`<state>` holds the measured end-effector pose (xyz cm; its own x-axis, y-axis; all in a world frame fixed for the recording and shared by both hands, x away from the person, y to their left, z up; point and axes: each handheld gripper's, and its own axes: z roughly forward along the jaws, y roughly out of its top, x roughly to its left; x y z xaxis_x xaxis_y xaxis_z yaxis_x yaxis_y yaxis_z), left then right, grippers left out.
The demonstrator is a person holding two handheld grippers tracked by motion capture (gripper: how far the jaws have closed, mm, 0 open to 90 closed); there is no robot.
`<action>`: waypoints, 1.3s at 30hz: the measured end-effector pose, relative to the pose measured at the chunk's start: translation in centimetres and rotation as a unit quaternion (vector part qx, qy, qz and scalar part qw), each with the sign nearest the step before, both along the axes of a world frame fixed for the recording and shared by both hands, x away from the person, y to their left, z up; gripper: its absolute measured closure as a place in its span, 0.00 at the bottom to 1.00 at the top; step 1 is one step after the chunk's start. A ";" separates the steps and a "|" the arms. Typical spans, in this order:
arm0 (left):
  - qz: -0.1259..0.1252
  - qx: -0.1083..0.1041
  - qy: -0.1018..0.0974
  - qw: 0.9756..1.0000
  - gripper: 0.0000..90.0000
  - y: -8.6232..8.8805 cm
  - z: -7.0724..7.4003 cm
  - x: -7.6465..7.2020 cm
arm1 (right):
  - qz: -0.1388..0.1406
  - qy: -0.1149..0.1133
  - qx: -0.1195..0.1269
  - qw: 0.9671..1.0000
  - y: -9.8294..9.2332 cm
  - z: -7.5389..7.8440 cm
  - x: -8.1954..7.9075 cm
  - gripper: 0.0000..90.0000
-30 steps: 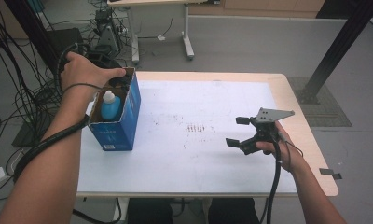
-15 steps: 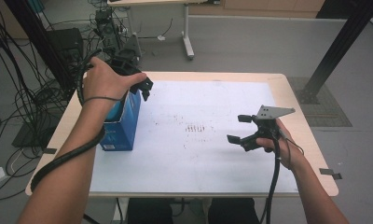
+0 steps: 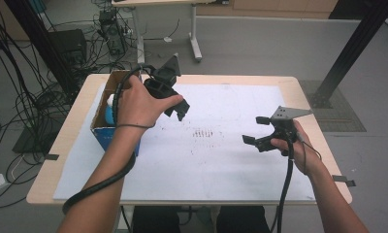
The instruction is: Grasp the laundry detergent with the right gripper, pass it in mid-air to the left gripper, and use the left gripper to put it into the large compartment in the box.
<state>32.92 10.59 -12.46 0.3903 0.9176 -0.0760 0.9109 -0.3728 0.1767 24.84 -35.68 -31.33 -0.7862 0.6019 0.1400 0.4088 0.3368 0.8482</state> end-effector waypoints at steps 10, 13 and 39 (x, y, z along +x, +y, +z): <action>-0.033 -0.003 -0.011 0.999 0.09 -3.1 -3.9 -1.9 | -0.033 0.008 -0.017 0.999 -0.8 0.7 -0.2 0.03; -0.039 -0.006 -0.011 0.999 0.09 -4.0 -5.1 -2.3 | -0.041 0.012 -0.023 0.999 -0.9 0.8 -0.1 0.03; -0.046 -0.031 -0.017 0.998 0.09 -7.6 -11.2 -4.0 | -0.092 0.044 -0.047 0.994 -1.6 0.1 0.0 0.03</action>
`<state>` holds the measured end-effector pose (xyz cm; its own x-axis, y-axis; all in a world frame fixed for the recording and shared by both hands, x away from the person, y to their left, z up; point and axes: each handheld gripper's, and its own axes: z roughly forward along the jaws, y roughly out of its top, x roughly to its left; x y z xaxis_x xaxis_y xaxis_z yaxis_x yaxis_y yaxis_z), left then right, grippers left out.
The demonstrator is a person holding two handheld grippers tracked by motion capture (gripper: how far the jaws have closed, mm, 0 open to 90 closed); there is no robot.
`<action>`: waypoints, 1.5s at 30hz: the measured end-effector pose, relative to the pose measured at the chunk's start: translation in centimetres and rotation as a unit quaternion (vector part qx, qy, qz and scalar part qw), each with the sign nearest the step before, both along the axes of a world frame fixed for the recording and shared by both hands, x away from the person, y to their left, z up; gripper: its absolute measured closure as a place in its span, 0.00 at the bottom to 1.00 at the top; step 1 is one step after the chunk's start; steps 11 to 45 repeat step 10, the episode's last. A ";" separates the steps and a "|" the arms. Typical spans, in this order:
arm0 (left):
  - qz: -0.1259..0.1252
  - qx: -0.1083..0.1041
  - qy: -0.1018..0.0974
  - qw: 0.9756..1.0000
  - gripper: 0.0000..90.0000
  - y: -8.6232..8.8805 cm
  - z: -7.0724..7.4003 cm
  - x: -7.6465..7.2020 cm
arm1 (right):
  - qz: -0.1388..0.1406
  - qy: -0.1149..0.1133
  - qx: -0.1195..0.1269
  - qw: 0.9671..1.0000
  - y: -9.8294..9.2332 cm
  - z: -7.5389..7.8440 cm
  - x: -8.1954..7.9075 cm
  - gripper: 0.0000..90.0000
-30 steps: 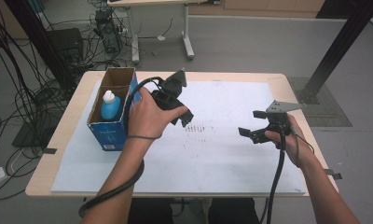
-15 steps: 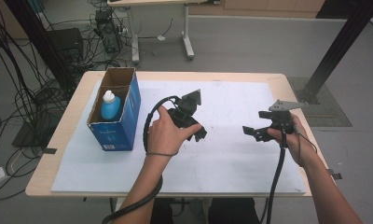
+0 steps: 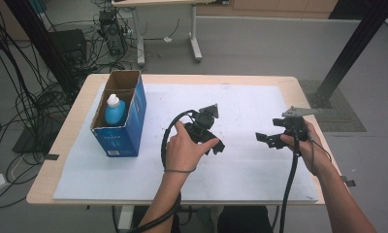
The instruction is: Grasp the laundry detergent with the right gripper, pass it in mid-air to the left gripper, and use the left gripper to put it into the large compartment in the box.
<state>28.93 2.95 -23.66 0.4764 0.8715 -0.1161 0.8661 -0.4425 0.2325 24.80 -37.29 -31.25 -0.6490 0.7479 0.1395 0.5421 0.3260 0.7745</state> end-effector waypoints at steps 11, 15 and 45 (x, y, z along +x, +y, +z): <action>-0.001 -0.008 -0.006 1.000 0.09 0.2 -0.1 -0.4 | -0.008 -0.007 0.004 1.000 -0.2 0.3 -0.4 0.02; -0.001 -0.008 -0.006 1.000 0.09 0.2 -0.1 -0.4 | -0.008 -0.007 0.004 1.000 -0.2 0.3 -0.4 0.02; -0.001 -0.008 -0.006 1.000 0.09 0.2 -0.1 -0.4 | -0.008 -0.007 0.004 1.000 -0.2 0.3 -0.4 0.02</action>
